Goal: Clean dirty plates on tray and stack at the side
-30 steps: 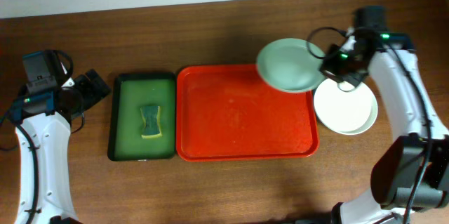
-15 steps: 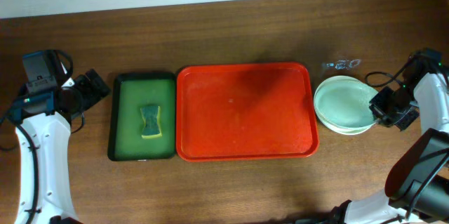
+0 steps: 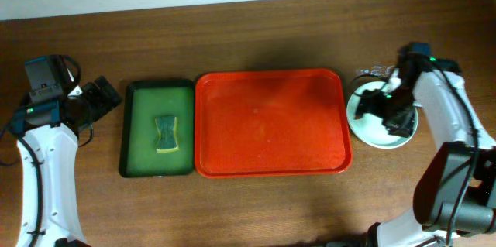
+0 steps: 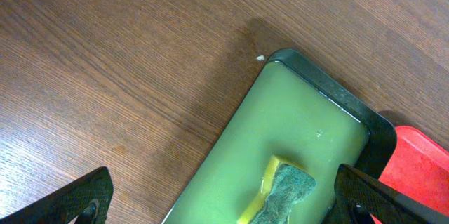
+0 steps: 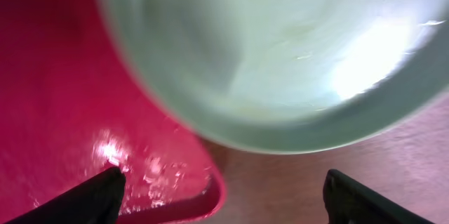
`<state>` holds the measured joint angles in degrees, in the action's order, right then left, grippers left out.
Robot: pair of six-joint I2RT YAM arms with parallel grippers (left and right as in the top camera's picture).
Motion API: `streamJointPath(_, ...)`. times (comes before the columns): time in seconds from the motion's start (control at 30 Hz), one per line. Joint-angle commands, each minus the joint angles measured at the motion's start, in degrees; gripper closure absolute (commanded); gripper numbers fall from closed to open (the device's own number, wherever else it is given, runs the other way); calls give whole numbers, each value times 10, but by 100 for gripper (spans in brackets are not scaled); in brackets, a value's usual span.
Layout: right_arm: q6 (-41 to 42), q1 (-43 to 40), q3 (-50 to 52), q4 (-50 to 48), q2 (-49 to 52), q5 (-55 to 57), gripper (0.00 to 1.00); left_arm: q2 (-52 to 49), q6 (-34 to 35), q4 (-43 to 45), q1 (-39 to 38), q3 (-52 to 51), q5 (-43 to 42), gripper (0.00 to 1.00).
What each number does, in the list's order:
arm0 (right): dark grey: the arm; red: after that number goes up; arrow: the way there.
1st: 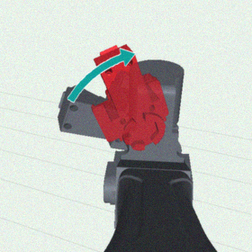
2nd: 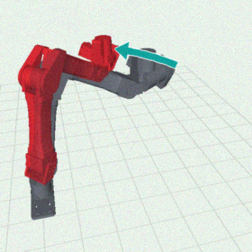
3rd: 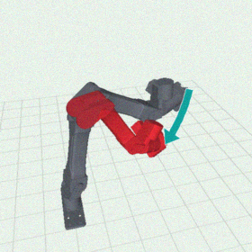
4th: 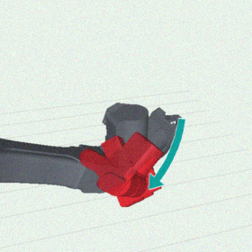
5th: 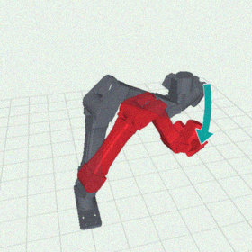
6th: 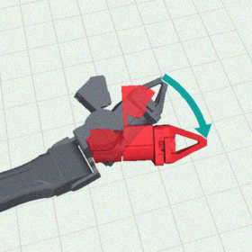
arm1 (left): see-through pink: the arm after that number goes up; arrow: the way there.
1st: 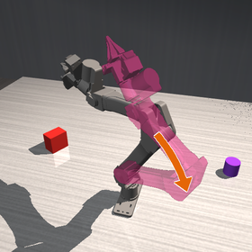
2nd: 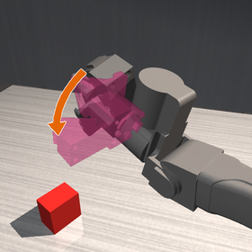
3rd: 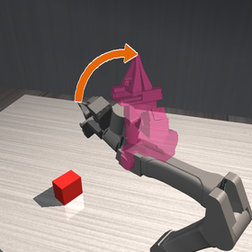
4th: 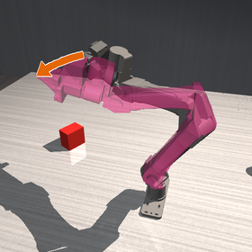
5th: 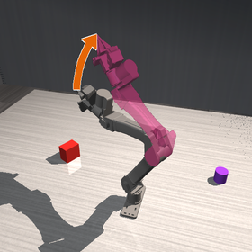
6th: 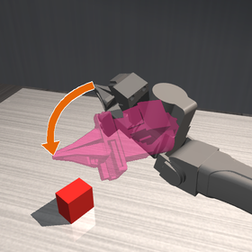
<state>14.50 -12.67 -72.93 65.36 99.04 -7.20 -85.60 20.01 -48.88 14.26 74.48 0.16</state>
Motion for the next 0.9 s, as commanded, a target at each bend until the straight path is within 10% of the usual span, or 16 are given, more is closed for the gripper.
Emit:
streamJointPath(0.0,-8,83,4,4,-9,-5,8,8,3,0,2,6,-4,1)
streamJointPath(0.27,-8,263,4,-42,-9,-5,1,8,3,0,2,6,-4,1)
streamJointPath(0.87,-8,273,4,-44,0,-5,2,8,3,0,2,6,-4,1)
